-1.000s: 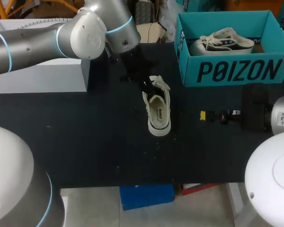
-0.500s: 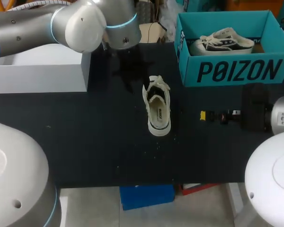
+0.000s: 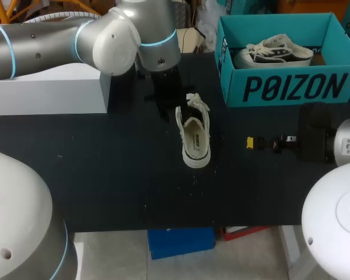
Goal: Take the shoe out of the shoebox, open the shoe tongue, remove and reinsert the insole, then place the shoe into the shoebox
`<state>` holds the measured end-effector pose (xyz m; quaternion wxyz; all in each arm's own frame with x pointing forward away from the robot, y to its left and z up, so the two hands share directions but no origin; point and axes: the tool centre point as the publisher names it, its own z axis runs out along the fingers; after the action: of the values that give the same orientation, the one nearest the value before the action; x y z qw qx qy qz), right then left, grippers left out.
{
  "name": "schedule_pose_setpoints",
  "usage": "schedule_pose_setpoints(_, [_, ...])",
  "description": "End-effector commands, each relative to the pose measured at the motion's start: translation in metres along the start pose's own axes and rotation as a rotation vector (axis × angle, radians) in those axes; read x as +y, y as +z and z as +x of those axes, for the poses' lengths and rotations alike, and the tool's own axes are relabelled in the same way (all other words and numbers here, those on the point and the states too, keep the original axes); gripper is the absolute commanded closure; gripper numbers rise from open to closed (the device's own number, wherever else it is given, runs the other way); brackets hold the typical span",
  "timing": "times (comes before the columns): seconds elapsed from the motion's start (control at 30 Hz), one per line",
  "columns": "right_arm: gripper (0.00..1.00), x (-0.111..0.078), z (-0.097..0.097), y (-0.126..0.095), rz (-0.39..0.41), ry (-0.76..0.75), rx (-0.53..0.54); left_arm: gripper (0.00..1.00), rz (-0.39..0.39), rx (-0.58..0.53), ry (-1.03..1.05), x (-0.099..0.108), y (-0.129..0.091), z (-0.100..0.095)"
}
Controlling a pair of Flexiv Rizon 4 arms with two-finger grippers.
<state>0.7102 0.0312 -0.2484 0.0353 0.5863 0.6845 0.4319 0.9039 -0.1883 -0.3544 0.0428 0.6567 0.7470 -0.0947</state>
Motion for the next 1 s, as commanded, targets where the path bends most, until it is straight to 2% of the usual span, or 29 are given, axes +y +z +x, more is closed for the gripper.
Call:
schedule_pose_setpoints(0.03, [0.0,0.0,-0.001,0.0,0.004,0.001,0.003,0.58,-0.011,0.003,0.021,-0.004,0.011,-0.003])
schedule_pose_setpoints(0.27, [0.0,0.0,-0.001,0.0,0.004,0.001,0.003,0.58,-0.026,0.064,0.094,-0.008,0.031,-0.003])
schedule_pose_setpoints(0.6, [0.0,0.0,-0.001,0.0,0.004,0.001,0.003,0.6,-0.041,0.055,0.143,-0.003,0.054,-0.004])
schedule_pose_setpoints(0.87, [0.0,0.0,-0.001,0.0,0.004,0.001,0.003,0.61,-0.057,0.067,0.158,0.007,0.058,0.0])
schedule_pose_setpoints(0.93, [0.0,0.0,-0.001,0.0,0.004,0.001,0.003,0.69,-0.064,0.069,0.168,0.009,0.059,0.0])
schedule_pose_setpoints(1.0, [0.0,0.0,-0.001,0.0,0.004,0.001,0.003,1.0,-0.079,0.086,0.18,0.011,0.061,0.0])
